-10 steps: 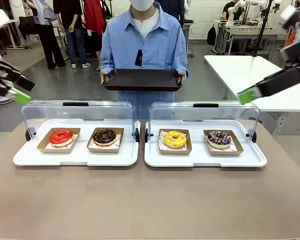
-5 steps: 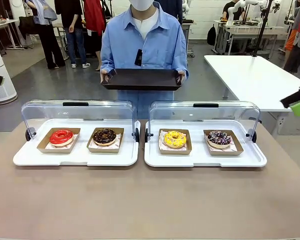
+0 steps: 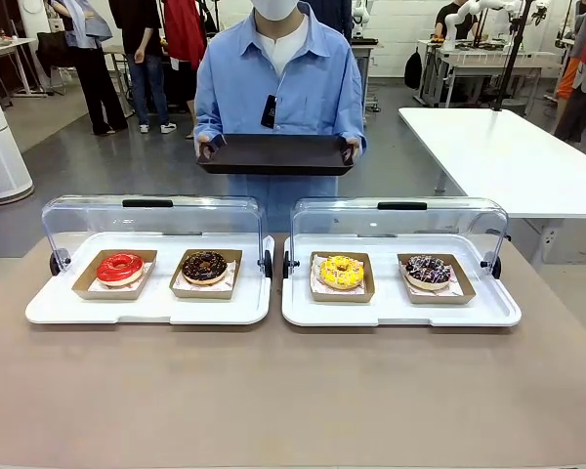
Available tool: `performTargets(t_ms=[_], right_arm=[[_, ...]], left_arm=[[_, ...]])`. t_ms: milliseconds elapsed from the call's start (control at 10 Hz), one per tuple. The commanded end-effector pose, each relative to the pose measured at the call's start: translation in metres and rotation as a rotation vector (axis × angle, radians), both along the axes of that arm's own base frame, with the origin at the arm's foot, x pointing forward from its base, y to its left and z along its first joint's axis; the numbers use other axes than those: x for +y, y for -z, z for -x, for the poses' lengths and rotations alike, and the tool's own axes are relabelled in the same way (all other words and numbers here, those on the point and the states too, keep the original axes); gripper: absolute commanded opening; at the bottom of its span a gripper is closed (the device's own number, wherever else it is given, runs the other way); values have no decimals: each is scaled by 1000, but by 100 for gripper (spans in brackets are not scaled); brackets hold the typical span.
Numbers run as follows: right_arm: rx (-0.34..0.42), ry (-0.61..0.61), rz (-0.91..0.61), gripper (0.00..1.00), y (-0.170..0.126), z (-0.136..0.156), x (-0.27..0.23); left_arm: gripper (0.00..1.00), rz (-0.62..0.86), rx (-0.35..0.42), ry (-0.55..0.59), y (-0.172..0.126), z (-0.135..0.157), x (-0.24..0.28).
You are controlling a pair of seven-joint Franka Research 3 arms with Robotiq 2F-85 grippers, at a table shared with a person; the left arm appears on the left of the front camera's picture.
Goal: Provide the desired donut to the person.
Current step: Pick up and lift the Paper togo box containing the Donut pointed at by the person.
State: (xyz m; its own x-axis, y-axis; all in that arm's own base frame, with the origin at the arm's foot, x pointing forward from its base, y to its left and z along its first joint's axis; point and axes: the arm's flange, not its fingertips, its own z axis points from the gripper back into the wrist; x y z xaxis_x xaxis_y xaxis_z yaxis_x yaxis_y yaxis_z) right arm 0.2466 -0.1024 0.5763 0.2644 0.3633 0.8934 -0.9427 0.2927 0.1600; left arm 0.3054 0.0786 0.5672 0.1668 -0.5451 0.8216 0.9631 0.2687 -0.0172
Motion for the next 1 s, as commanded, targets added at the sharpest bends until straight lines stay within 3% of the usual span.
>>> performTargets(t_ms=[0, 700, 900], right_arm=[[-6, -78, -59, 100, 8, -9, -7], [48, 17, -44, 100, 14, -2, -25], [66, 11, -46, 100, 19, -3, -31]], left_arm=[[100, 6, -32, 11, 3, 1, 4], [100, -34, -48, 1, 7, 27, 43], [100, -10, -29, -29, 7, 19, 38]])
